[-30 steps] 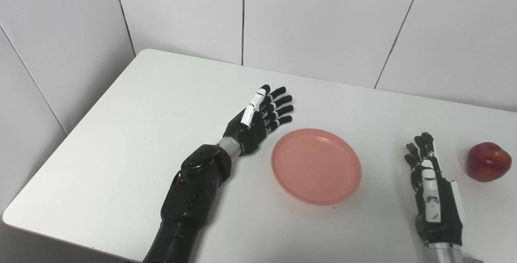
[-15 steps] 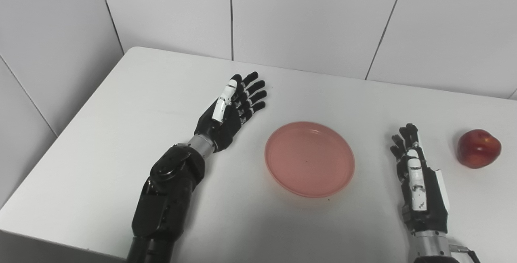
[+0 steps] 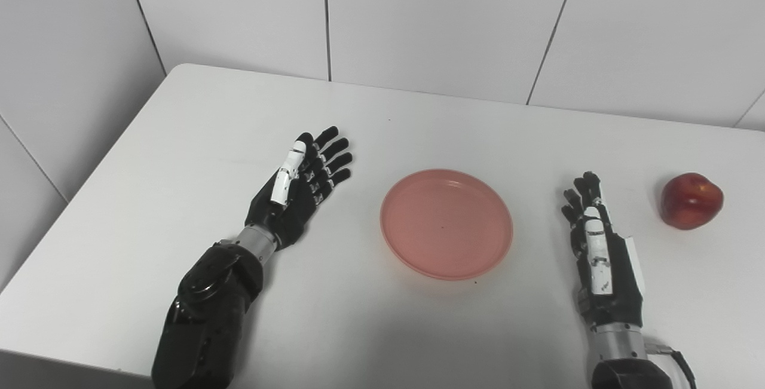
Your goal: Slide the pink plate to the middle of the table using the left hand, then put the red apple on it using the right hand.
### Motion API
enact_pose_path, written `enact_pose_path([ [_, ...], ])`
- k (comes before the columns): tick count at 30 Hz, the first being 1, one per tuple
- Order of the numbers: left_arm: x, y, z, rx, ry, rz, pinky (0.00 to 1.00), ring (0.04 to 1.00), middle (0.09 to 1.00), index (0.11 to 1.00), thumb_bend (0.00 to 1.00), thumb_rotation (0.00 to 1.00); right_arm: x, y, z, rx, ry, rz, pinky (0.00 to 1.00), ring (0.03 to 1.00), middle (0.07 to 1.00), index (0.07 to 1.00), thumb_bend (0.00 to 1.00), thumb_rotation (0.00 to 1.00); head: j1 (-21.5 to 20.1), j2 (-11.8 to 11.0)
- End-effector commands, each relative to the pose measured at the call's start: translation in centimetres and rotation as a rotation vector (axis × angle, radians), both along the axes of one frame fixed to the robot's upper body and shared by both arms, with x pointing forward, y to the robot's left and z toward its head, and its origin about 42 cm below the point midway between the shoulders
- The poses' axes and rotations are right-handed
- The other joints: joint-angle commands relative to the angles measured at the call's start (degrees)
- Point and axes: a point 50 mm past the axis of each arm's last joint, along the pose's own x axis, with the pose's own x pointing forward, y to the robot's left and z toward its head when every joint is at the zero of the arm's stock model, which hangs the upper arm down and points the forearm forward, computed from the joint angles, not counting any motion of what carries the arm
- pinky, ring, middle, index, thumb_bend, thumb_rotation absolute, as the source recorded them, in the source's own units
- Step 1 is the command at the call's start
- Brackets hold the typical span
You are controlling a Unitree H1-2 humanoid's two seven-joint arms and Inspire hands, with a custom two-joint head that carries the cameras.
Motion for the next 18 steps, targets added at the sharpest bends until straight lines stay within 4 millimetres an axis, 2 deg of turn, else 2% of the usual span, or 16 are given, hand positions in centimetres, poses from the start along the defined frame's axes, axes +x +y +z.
enact_pose_path([
  [1, 0.5, 0.4, 1.4, -0.007, -0.098, -0.010, 0.96, 0.949, 0.958, 0.958, 0.41, 1.00, -0.5, 0.2, -0.5, -0.007, 0.026, -0.012, 0.97, 0.967, 0.987, 0.993, 0.31, 1.00, -1.23, 0.05],
  [9, 0.3, 1.0, 0.4, -0.007, -0.101, -0.007, 0.97, 0.949, 0.957, 0.959, 0.42, 1.00, -0.2, 0.0, 0.7, -0.078, -0.013, -0.048, 0.94, 0.958, 0.978, 0.976, 0.29, 1.00, -3.96, -0.15],
  [14, 0.1, 1.1, -0.3, -0.020, -0.083, 0.006, 0.96, 0.944, 0.952, 0.947, 0.42, 1.00, 0.2, -0.5, 2.1, -0.143, -0.045, -0.075, 0.98, 0.986, 0.994, 0.984, 0.31, 1.00, -6.70, -0.25],
  [18, 0.1, 1.1, -0.9, -0.031, -0.074, 0.012, 0.97, 0.950, 0.958, 0.952, 0.41, 1.00, 0.4, -1.1, 3.9, -0.228, -0.079, -0.123, 0.96, 0.970, 0.983, 0.969, 0.44, 1.00, -8.50, -0.43],
])
